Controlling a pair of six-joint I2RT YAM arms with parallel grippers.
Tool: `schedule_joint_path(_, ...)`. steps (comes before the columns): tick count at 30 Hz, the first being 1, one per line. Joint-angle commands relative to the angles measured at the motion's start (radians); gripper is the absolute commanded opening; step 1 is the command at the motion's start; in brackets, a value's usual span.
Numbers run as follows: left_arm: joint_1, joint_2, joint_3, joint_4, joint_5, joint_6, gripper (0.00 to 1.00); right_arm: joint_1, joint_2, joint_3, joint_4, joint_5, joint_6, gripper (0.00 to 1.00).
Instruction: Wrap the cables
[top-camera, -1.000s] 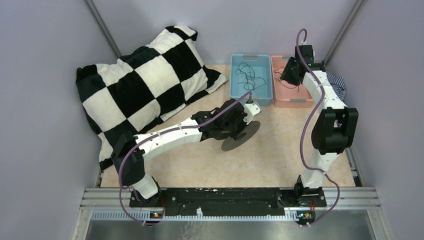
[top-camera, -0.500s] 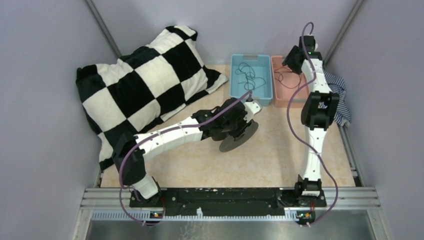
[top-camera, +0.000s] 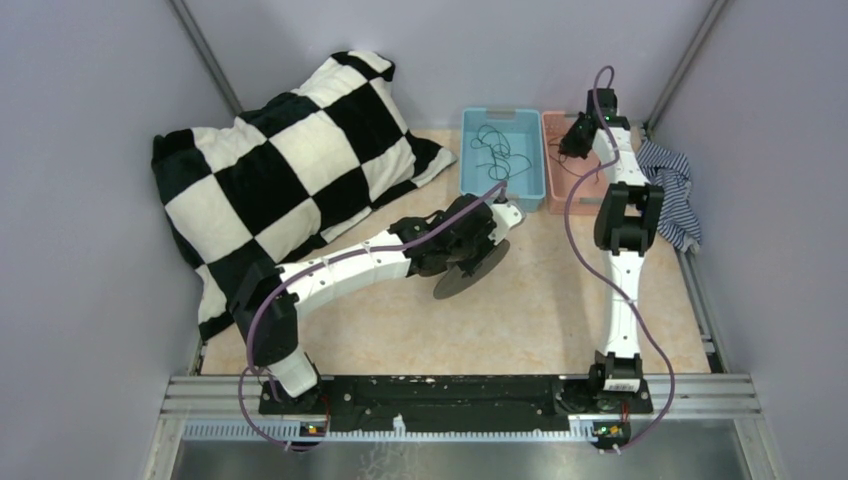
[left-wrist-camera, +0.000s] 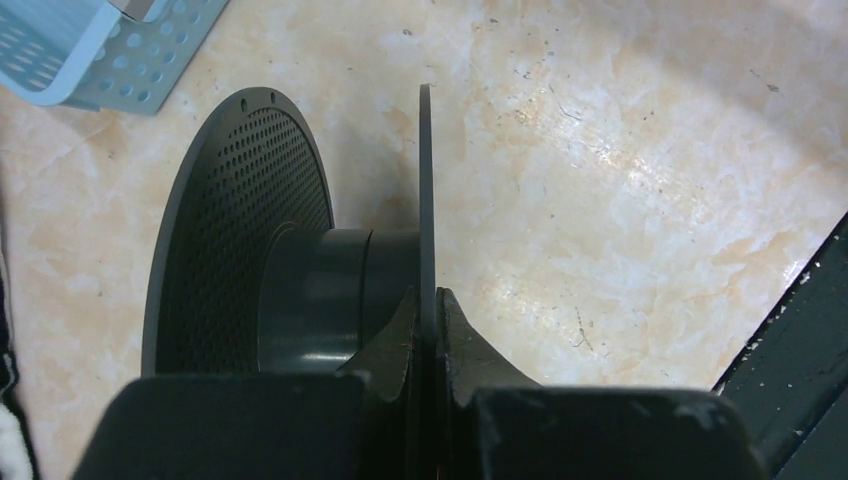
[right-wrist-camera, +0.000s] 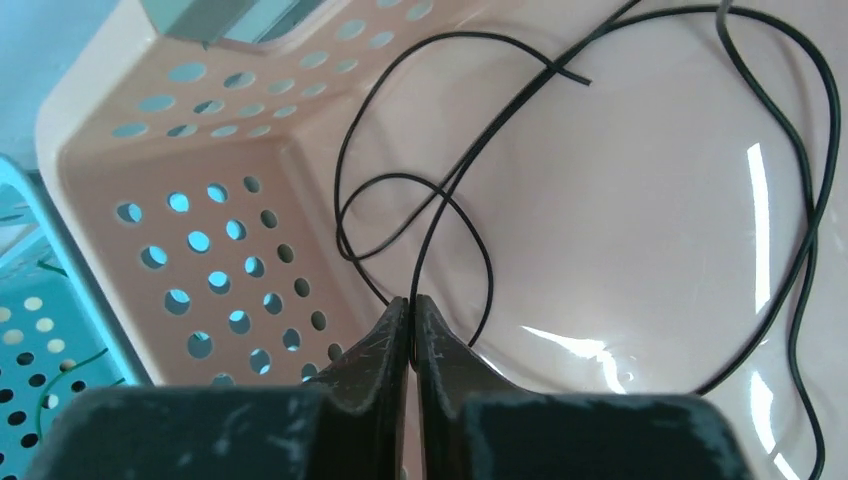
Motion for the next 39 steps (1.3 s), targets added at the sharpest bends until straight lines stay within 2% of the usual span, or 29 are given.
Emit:
schedule_joint_path(1,0.016,0.001,0.024,0.0,-0.018,0.044,0.0,-0.007,-0.118,-0.076,0.079,-0.006,0.003,0.0)
schedule_joint_path(6,0.034,-0.047,-0.048,0.117,0.017,0.153,0.0,-0.016,-0.243,-0.165,0.101,-0.002,-0.017,0.0)
schedule_joint_path(11,0.066,-0.052,-0.066,0.138,0.27,0.355,0.0,-0.017,-0.44,-0.221,0.082,0.011,-0.083,0.0)
schedule_joint_path(16,0.149,0.04,0.055,0.029,0.523,0.435,0.0,-0.017,-0.687,-0.254,0.044,0.015,-0.139,0.0)
schedule_joint_path(20,0.183,0.164,0.227,-0.132,0.599,0.496,0.0,-0.017,-0.852,-0.217,0.029,-0.047,-0.163,0.0)
schedule_joint_path(21,0.184,0.183,0.264,-0.161,0.605,0.504,0.02,-0.017,-0.876,-0.169,-0.001,-0.061,-0.167,0.0)
schedule_joint_path(24,0.184,0.223,0.313,-0.208,0.621,0.509,0.22,-0.017,-0.95,-0.053,-0.073,-0.09,-0.168,0.0)
schedule_joint_path(27,0.184,0.219,0.322,-0.209,0.615,0.491,0.35,-0.017,-1.082,-0.12,-0.068,-0.106,-0.151,0.0)
schedule_joint_path(30,0.184,0.194,0.32,-0.194,0.624,0.474,0.41,-0.017,-1.209,-0.25,-0.072,-0.108,-0.147,0.0)
schedule_joint_path(33,0.184,0.159,0.32,-0.172,0.622,0.455,0.46,-0.017,-1.309,-0.311,-0.106,-0.08,-0.151,0.0)
schedule_joint_path(37,0.184,0.109,0.322,-0.121,0.613,0.401,0.57,-0.017,-1.389,-0.288,-0.146,-0.089,-0.157,0.0)
schedule_joint_path(39,0.184,0.087,0.331,-0.112,0.622,0.384,0.58,-0.01,-1.395,-0.224,-0.189,-0.09,-0.153,0.0)
